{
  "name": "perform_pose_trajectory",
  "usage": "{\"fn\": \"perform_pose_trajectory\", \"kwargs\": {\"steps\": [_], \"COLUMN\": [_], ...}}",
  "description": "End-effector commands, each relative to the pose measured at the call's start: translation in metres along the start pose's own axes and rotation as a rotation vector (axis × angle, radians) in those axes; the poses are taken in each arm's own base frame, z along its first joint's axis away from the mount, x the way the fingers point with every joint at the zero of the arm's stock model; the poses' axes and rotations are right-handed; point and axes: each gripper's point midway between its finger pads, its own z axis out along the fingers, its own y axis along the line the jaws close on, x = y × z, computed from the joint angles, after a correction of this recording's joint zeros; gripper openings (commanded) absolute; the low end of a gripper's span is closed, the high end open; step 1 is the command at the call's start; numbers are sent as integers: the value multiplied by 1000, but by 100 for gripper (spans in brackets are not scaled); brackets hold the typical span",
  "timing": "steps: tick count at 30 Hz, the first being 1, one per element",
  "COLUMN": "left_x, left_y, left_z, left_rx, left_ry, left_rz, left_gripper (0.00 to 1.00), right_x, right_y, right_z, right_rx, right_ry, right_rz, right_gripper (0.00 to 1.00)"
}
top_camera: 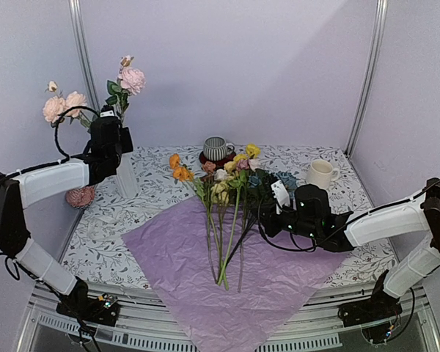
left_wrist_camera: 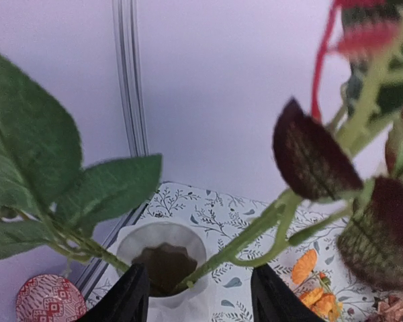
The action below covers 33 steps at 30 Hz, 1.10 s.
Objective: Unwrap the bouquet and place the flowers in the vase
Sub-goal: Place the fake flower in the vase.
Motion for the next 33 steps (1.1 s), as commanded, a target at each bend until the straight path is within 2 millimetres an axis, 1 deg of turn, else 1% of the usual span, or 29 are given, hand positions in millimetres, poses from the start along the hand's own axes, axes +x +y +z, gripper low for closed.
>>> {"fn": "perform_pose_trajectory", "kwargs": {"steps": [1,6,10,13,17,21,23,25,29,33], "left_x": [12,15,16,30,59,80,90,105,136,168], "left_y": [-3,1,0,-5,-9,-6,-9,-13,-30,-46], "left_z": [15,25,24,20,9,-9,-21,-35,-68,-100], "left_rx": [-5,-24,-11,34,93,145,196,260,427,566], "left_ry": [74,108,119,154,225,278,314,368,491,624], "left_rz": [-6,-52,-85,-114,-150,-178,-179,-181,-190,-190], "left_gripper": [53,51,50,50,50,51,53,55,61,63], "right_x": [-10,-11,-10,-11,-8,-8,-8,-7,-7,-7], "right_y": [0,0,0,0,2,3,3,5,7,7], "right_z": [4,5,6,6,7,9,9,10,11,12], "right_rx": [-1,0,3,1,-7,-15,-18,-26,-36,-35], "right_ry": [-25,-27,-23,-23,-14,-10,-8,-4,-1,2], "right_rz": [5,2,-1,-3,-3,1,1,3,4,6], "right_gripper": [9,9,9,9,9,9,9,9,9,10]}}
